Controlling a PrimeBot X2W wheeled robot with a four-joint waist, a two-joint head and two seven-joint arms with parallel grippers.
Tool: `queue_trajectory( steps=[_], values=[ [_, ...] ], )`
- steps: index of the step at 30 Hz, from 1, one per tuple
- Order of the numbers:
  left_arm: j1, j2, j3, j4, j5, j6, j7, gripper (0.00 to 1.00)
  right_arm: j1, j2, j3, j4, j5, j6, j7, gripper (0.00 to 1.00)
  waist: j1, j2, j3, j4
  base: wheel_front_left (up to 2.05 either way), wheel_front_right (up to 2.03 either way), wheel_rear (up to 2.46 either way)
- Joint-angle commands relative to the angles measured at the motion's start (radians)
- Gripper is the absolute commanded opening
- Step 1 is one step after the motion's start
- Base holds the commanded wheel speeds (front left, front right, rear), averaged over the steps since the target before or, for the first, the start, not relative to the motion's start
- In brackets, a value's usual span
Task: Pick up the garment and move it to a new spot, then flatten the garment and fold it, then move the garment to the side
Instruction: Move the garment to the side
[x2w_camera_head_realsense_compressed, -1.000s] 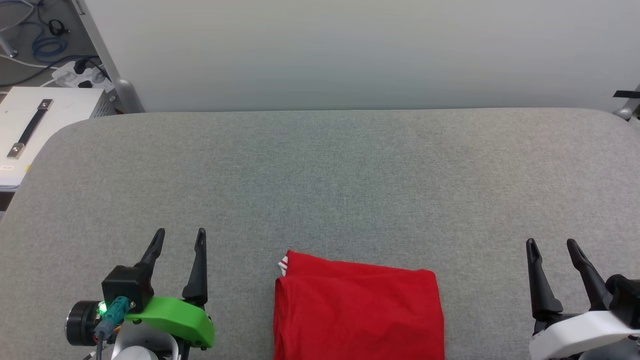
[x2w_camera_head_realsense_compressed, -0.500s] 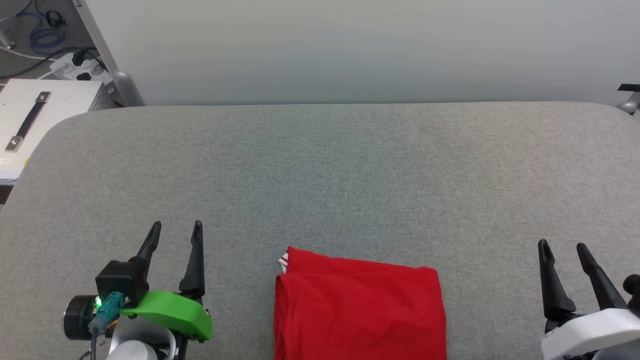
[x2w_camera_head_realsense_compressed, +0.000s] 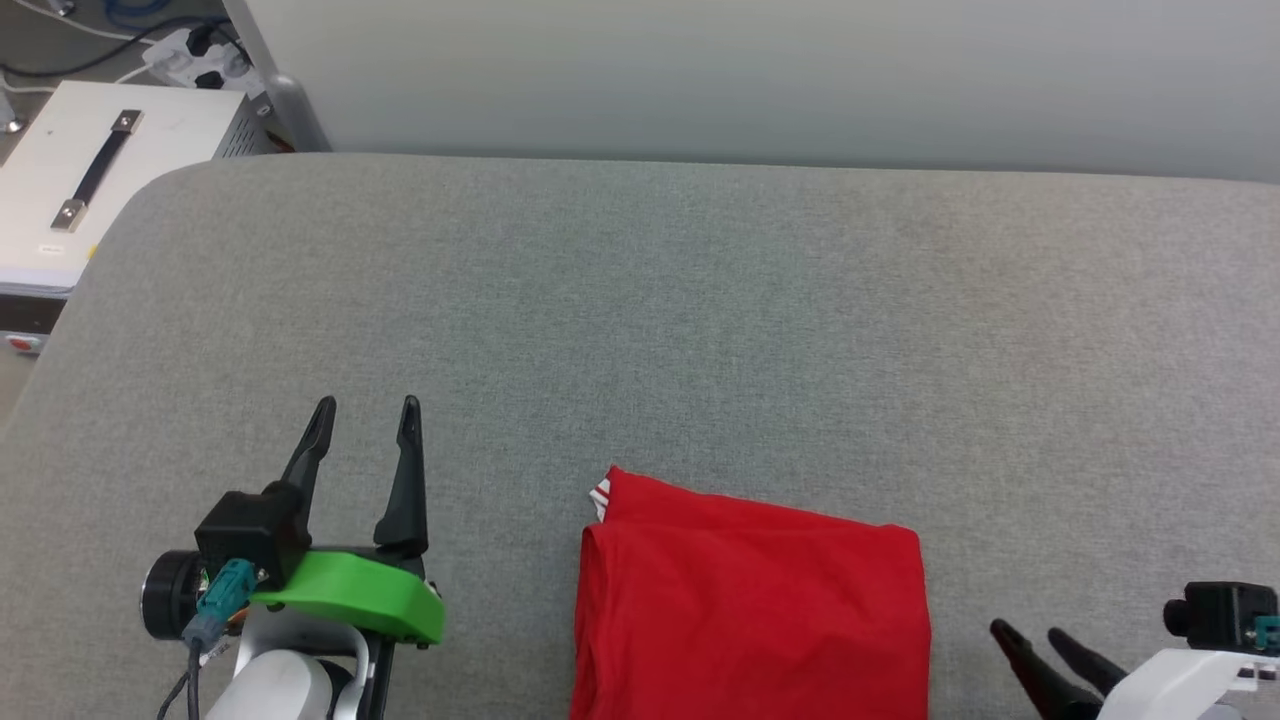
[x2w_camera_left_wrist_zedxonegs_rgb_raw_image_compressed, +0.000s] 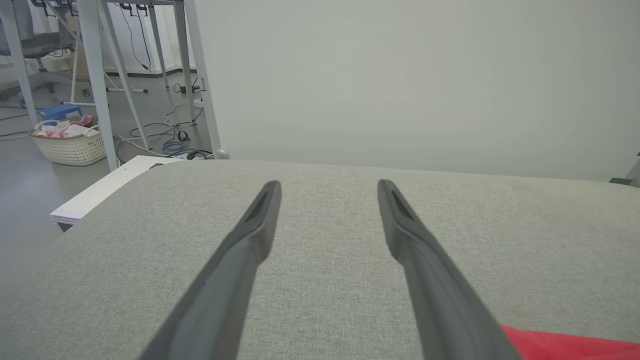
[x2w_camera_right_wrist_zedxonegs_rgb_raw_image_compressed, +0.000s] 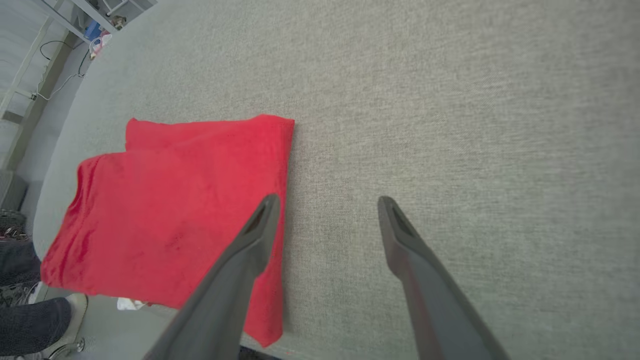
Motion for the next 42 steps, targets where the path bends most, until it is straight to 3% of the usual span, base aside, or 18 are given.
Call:
queue_trajectory(
  steps=[1,11,21,23,33,42],
  values=[
    [-0.021,-0.011,0.003,-0.003,0.013,-0.008,-0.006,1.0,-0.001,-0.001,0.018,0.009,0.035,0.0,0.02,1.0,0.0,-0.0001,0.03,0.024,0.0,0.0,0.0],
    [-0.063,-0.047,0.024,0.019,0.042,-0.048,-0.006,1.0,-0.12,-0.022,0.149,0.131,0.16,0.0,0.052,1.0,0.0,-0.0001,0.103,0.066,0.0,0.0,0.0],
    [-0.074,-0.069,0.046,0.044,0.063,-0.079,-0.006,1.0,-0.151,-0.037,0.228,0.251,0.21,0.0,0.085,1.0,0.0,-0.0001,0.124,0.088,0.0,0.0,0.0],
    [-0.072,-0.072,0.051,0.05,0.067,-0.082,-0.006,1.0,-0.156,-0.037,0.232,0.258,0.209,0.0,0.079,0.0,0.0,-0.0001,0.119,0.086,0.0,0.0,0.0],
    [-0.035,-0.078,0.061,0.073,0.078,-0.09,-0.006,1.0,-0.175,-0.068,0.22,0.261,0.154,0.0,0.049,0.0,0.0,-0.0001,0.041,0.046,0.0,0.0,0.0],
    [0.011,-0.088,0.081,0.044,0.084,-0.084,-0.006,1.0,-0.243,-0.092,0.102,0.246,0.045,0.0,0.098,0.0,0.0,-0.0001,0.017,-0.099,0.0,0.0,0.0]
  ],
)
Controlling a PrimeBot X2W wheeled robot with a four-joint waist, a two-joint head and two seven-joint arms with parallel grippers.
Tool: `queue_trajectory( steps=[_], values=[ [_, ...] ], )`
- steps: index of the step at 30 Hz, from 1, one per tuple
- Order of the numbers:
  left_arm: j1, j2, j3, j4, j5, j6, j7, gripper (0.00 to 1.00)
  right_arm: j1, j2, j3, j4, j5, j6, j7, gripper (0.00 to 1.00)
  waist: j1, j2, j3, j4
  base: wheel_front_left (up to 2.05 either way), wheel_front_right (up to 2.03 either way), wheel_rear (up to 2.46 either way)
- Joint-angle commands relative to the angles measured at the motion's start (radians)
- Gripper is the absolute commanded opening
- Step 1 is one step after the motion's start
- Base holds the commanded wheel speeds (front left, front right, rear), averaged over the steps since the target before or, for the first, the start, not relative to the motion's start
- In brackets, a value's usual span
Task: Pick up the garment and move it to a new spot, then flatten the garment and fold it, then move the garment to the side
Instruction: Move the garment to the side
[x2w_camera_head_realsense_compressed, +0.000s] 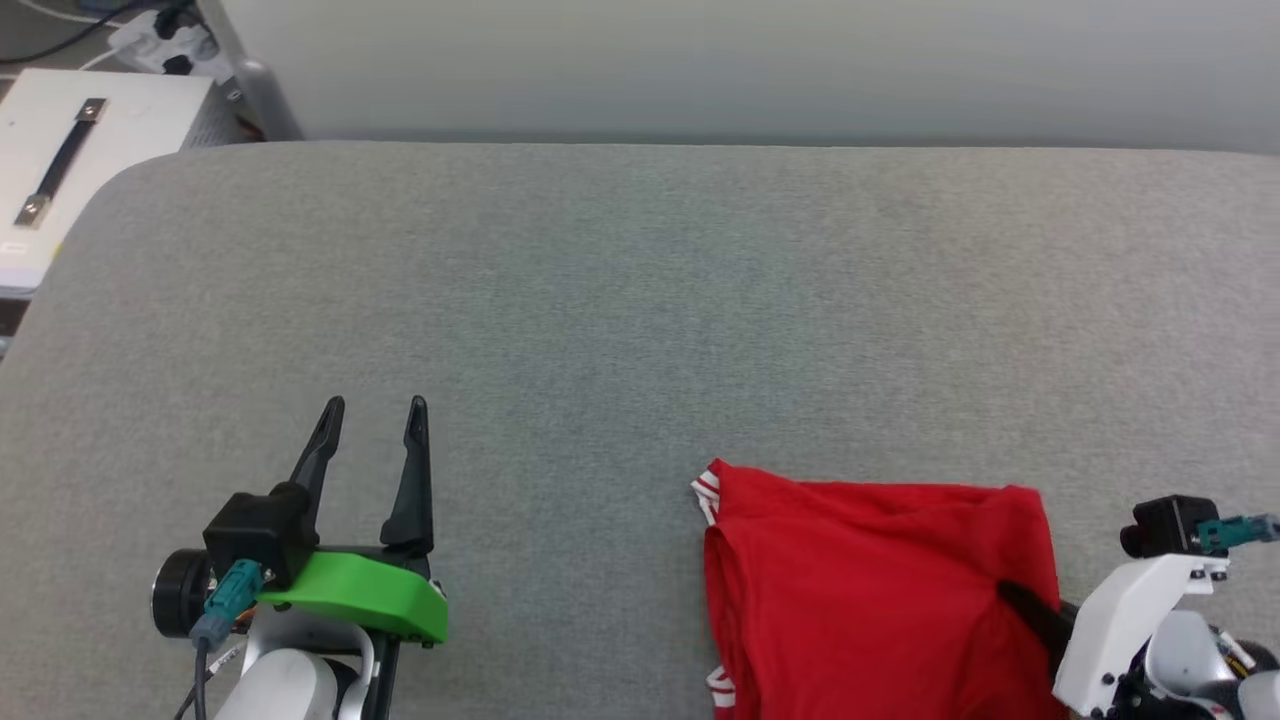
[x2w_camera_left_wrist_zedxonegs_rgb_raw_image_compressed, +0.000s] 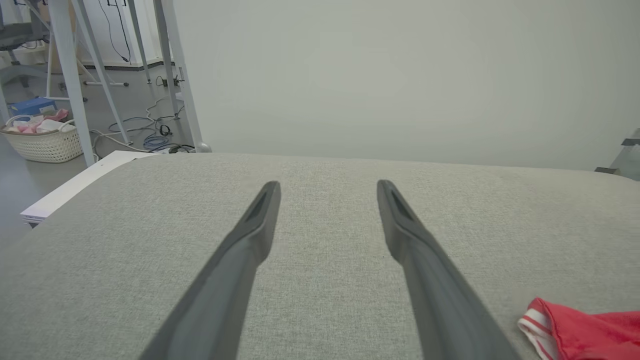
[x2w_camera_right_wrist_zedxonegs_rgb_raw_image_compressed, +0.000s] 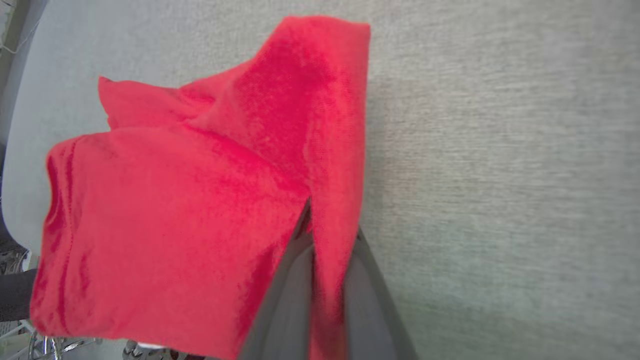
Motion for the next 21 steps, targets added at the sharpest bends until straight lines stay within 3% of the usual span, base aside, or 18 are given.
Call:
queue_trajectory(
  steps=[1,13,21],
  values=[
    [0.011,-0.008,0.011,-0.009,0.009,0.002,-0.006,1.0,-0.032,-0.005,-0.018,-0.002,-0.022,-0.001,0.011,0.0,0.0,0.0,-0.013,-0.094,0.0,0.0,0.0],
    [-0.023,0.006,0.022,-0.074,0.038,-0.008,-0.001,1.0,-0.28,-0.031,-0.113,0.081,-0.147,-0.001,0.053,0.0,0.0,0.0,0.109,-0.341,0.0,0.0,0.0],
    [-0.13,0.043,0.0,-0.121,0.073,-0.036,0.039,1.0,-0.517,-0.05,-0.2,0.246,-0.272,-0.001,0.005,0.0,0.0,0.0,0.244,-0.4,0.0,0.0,0.0]
  ],
)
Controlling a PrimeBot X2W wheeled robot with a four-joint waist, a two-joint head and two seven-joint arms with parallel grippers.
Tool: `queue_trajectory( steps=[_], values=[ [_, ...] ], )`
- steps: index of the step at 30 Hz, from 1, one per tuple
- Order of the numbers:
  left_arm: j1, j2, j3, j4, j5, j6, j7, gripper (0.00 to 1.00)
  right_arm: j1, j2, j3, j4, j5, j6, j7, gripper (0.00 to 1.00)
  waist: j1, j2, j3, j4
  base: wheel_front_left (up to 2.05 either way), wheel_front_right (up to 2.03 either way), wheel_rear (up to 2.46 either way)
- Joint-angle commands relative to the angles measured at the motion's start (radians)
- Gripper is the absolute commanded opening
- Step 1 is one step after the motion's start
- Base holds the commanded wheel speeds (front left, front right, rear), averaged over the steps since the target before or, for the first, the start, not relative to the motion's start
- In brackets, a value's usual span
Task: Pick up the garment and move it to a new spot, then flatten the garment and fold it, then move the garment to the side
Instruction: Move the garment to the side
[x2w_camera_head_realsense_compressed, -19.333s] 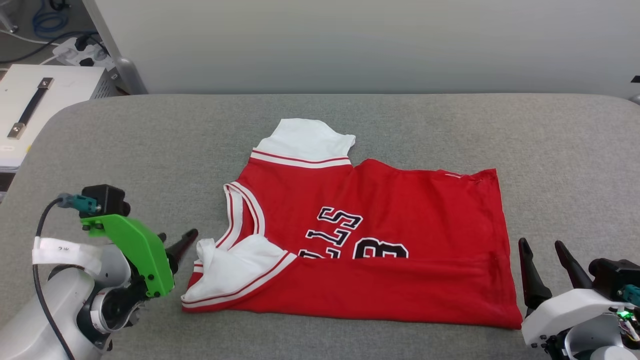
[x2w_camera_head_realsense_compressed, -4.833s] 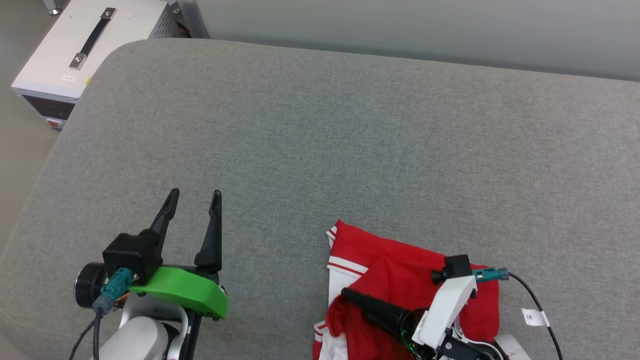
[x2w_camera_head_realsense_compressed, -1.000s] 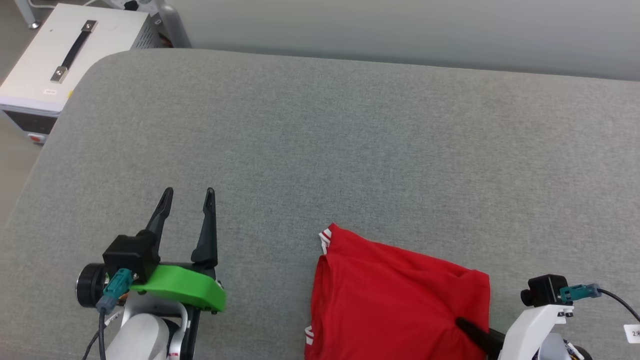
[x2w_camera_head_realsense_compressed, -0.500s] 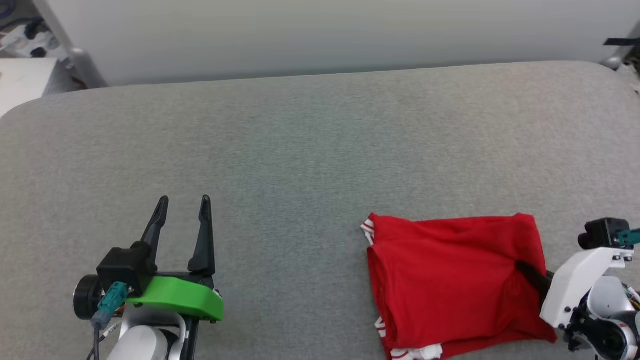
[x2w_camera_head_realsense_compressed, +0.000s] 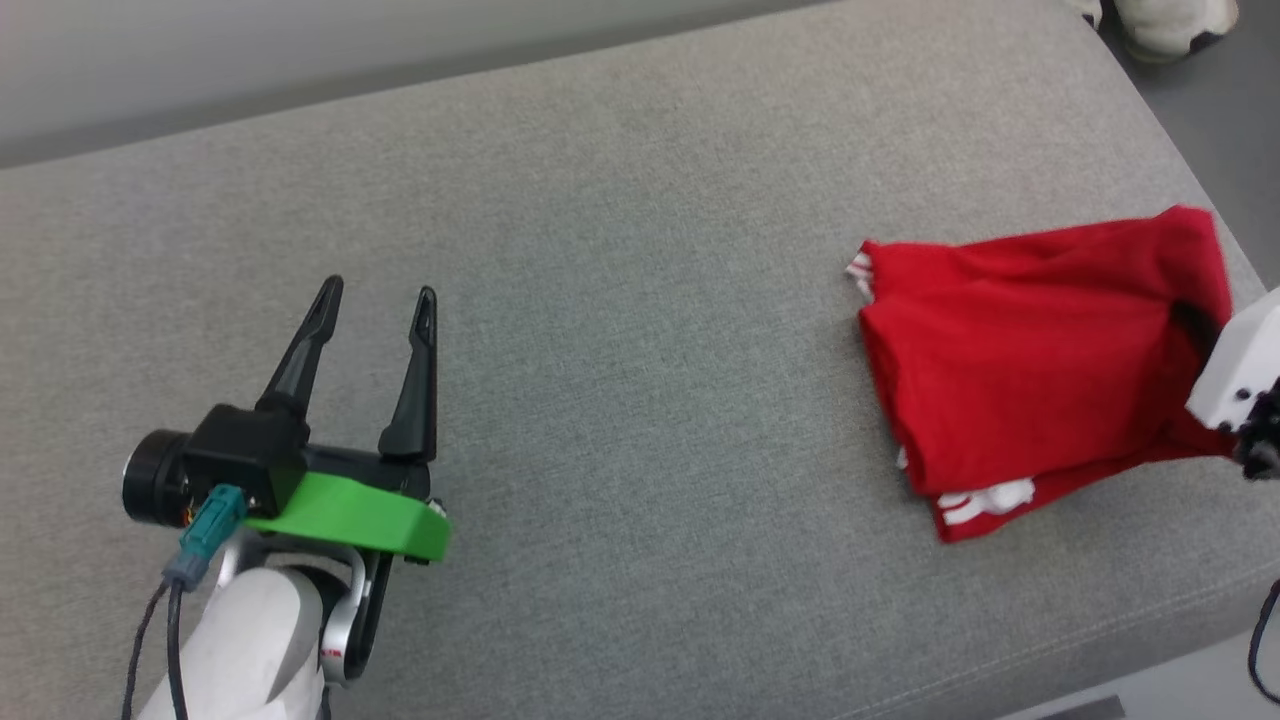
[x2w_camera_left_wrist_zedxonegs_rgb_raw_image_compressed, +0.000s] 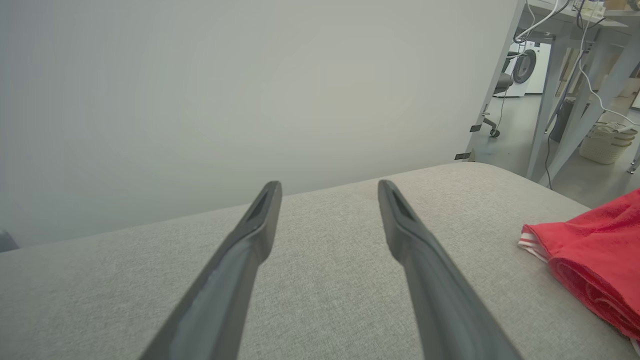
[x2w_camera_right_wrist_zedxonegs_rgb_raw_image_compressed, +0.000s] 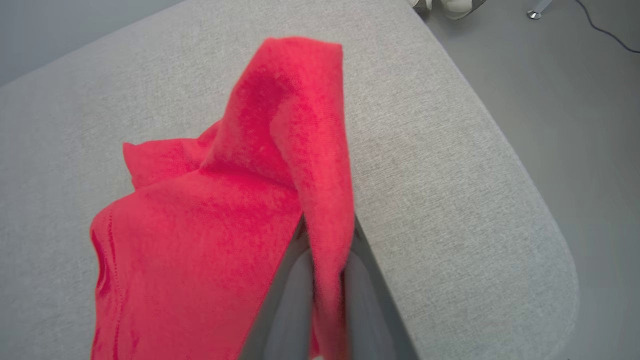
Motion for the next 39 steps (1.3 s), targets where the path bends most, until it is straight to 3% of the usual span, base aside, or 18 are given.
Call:
queue_trajectory(
  steps=[1,13,26,27,28,36,37,39],
  values=[
    [-0.033,0.014,-0.003,-0.012,0.015,-0.008,0.009,1.0,-0.05,-0.012,-0.023,0.026,-0.03,-0.001,-0.015,0.0,0.0,-0.0001,0.133,-0.071,0.0,0.0,0.0],
    [-0.207,0.052,-0.025,-0.066,0.062,-0.049,0.042,1.0,-0.278,-0.083,-0.217,0.177,-0.241,-0.001,-0.108,0.0,0.0,-0.0001,0.307,-0.022,0.0,0.0,0.0],
    [-0.28,0.046,-0.044,-0.071,0.077,-0.059,0.031,1.0,-0.345,-0.113,-0.271,0.294,-0.355,-0.001,-0.287,0.0,0.0,-0.0001,0.382,0.042,0.0,0.0,0.0],
    [-0.28,0.045,-0.046,-0.067,0.076,-0.06,0.029,1.0,-0.347,-0.113,-0.281,0.305,-0.367,-0.001,-0.297,0.14,0.0,-0.0001,0.38,0.046,0.0,0.0,0.0],
    [-0.28,0.044,-0.047,-0.063,0.075,-0.06,0.027,1.0,-0.349,-0.113,-0.295,0.319,-0.383,-0.001,-0.306,1.0,0.0,-0.0001,0.377,0.049,0.0,0.0,0.0],
    [-0.254,0.022,-0.057,-0.021,0.063,-0.056,-0.001,1.0,-0.338,-0.112,-0.354,0.346,-0.5,-0.001,-0.439,1.0,0.0,-0.0001,0.306,0.072,0.0,0.0,0.0],
    [-0.229,0.008,-0.058,0.005,0.054,-0.051,-0.014,1.0,-0.315,-0.111,-0.363,0.343,-0.538,-0.001,-0.512,1.0,0.0,-0.0001,0.25,0.085,0.0,0.0,0.0],
    [-0.205,-0.002,-0.057,0.023,0.045,-0.046,-0.021,1.0,-0.295,-0.107,-0.363,0.343,-0.55,-0.001,-0.55,1.0,0.0,-0.0001,0.205,0.095,0.0,0.0,0.0]
  ],
)
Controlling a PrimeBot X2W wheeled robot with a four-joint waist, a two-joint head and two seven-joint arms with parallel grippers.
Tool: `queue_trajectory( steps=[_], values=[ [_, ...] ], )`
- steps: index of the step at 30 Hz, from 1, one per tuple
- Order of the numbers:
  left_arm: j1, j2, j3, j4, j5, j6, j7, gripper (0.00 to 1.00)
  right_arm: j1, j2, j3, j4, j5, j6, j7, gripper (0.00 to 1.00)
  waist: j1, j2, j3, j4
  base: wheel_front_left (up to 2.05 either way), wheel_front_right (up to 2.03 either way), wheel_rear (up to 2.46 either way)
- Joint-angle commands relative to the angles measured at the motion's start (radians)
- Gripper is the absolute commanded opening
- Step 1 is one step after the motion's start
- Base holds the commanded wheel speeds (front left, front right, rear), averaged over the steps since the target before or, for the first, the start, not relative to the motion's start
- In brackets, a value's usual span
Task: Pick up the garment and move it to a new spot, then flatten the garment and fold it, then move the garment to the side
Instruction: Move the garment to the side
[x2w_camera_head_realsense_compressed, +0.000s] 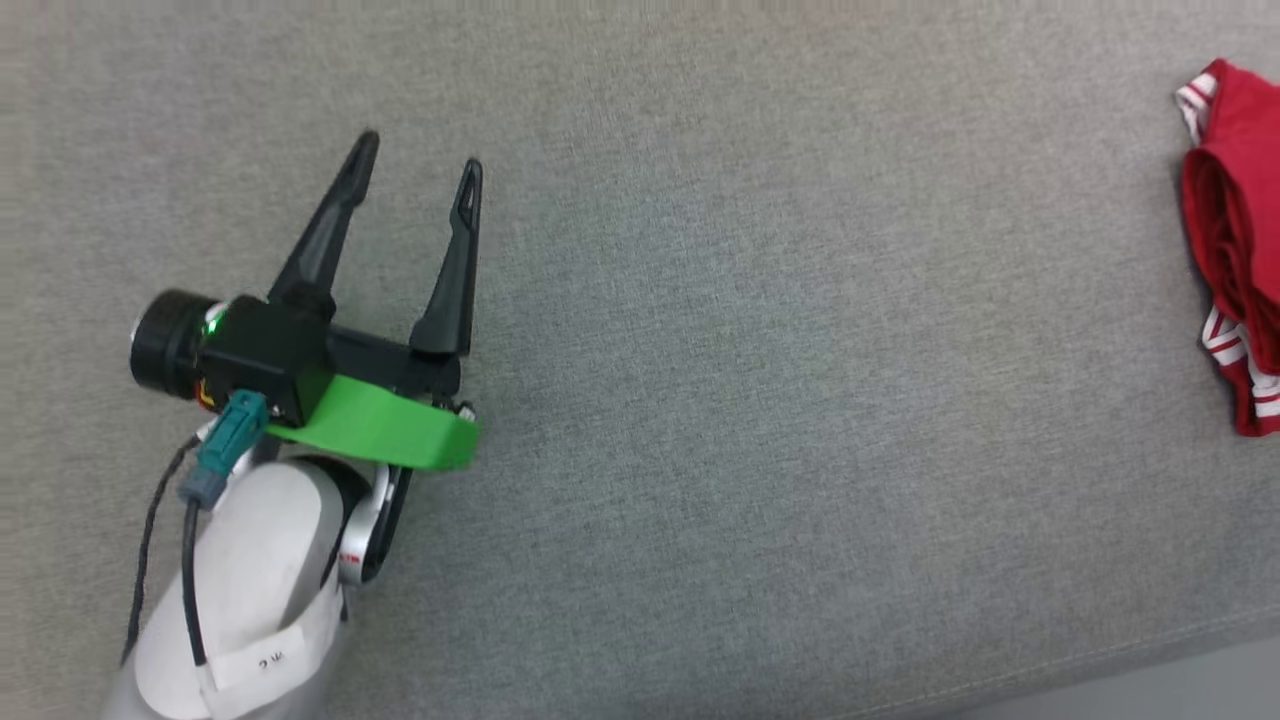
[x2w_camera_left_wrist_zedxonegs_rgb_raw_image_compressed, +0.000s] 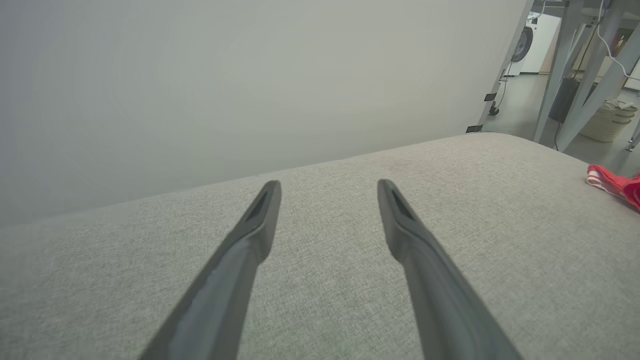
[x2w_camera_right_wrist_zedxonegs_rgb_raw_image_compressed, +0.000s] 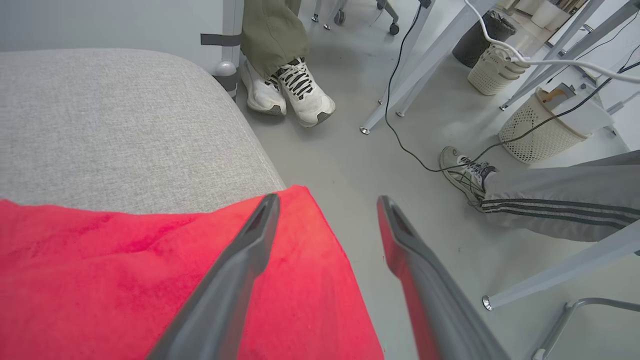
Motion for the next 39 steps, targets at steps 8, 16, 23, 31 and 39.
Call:
queue_trajectory(
  steps=[8,16,23,31,39],
  values=[
    [0.125,-0.042,0.015,0.072,-0.038,0.029,-0.022,1.0,0.139,0.052,0.07,-0.017,0.041,-0.001,-0.155,1.0,-0.0001,0.0,-0.217,0.065,0.0,0.0,0.0],
    [0.239,-0.083,0.04,0.131,-0.062,0.045,-0.028,1.0,0.329,0.14,0.14,-0.092,0.128,-0.001,-0.253,1.0,-0.0001,0.0,-0.333,0.11,0.0,0.0,0.0],
    [0.302,-0.098,0.096,0.15,-0.056,0.042,-0.029,1.0,0.476,0.229,0.203,-0.215,0.175,-0.001,-0.283,1.0,-0.0001,0.0,-0.393,0.145,0.0,0.0,0.0],
    [0.348,-0.115,0.148,0.165,-0.034,0.036,-0.029,1.0,0.625,0.316,0.321,-0.401,0.217,-0.001,-0.276,1.0,-0.0001,0.0,-0.445,0.186,0.0,0.0,0.0],
    [0.394,-0.124,0.197,0.193,-0.019,0.016,-0.029,1.0,0.753,0.366,0.42,-0.595,0.23,-0.001,-0.222,1.0,-0.0001,0.0,-0.509,0.211,0.0,0.0,0.0]
  ],
)
